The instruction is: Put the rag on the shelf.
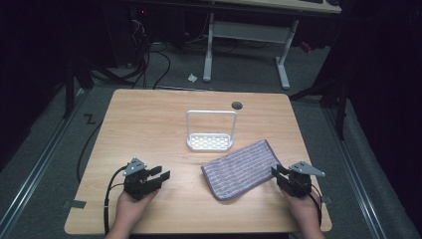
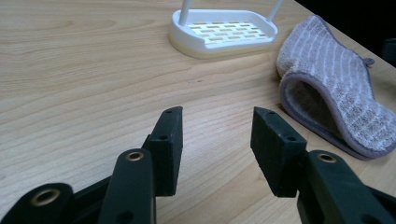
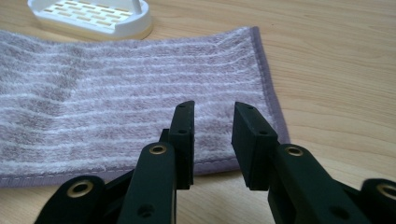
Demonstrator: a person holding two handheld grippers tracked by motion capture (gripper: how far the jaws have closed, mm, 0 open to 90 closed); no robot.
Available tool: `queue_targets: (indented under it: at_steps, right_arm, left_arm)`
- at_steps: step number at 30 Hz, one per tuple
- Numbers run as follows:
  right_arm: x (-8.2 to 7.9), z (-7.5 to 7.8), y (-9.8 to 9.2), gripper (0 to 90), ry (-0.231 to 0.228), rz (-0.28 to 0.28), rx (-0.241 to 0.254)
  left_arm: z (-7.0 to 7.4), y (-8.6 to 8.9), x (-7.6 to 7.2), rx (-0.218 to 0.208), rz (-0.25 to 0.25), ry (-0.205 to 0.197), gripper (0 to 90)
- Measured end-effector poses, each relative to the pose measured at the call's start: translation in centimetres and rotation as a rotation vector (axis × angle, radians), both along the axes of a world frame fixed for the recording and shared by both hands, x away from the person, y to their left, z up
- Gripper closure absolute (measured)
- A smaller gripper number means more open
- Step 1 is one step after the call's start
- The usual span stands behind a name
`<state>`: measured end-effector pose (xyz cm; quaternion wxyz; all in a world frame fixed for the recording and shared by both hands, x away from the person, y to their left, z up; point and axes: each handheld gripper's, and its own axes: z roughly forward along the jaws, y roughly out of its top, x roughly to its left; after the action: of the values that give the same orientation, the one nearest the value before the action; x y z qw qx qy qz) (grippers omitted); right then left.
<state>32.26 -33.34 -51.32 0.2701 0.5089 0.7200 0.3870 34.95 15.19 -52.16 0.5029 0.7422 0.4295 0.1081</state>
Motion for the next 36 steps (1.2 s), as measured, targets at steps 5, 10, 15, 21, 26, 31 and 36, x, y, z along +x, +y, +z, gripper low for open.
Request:
queue_targets:
  at_steps: [5,10,15,21,26,31,36]
  right_arm:
    - [0.1,-0.6,0.3,70.9,0.023,0.010,-0.008]
    - [0.2,-0.4,0.4,71.7,0.012,0.019,-0.012]
    - [0.2,-0.5,0.6,72.3,0.025,0.020,0.004]
    - [0.3,-0.6,0.7,74.6,0.022,0.047,0.010]
    - [0.2,-0.6,0.8,76.1,0.024,0.051,0.014]
    - [0.1,-0.6,0.4,77.1,0.030,0.044,0.029]
    - [0.1,-0.6,0.5,77.4,0.038,0.038,0.031]
  left_arm:
    - [0.0,-1.6,0.3,-0.012,-0.043,0.003,49.7]
    - [0.7,-5.1,1.6,-0.057,-0.111,-0.001,43.1]
    - [1.0,-8.6,3.2,-0.060,-0.158,-0.012,51.3]
    - [0.1,-11.3,5.1,-0.025,-0.155,0.074,89.4]
    - [-0.8,-11.1,3.6,0.022,-0.172,0.118,90.0]
    - [-1.2,-10.6,-0.3,0.051,-0.264,0.141,89.9]
    - [-1.5,-10.7,-3.9,0.091,-0.365,0.115,87.0]
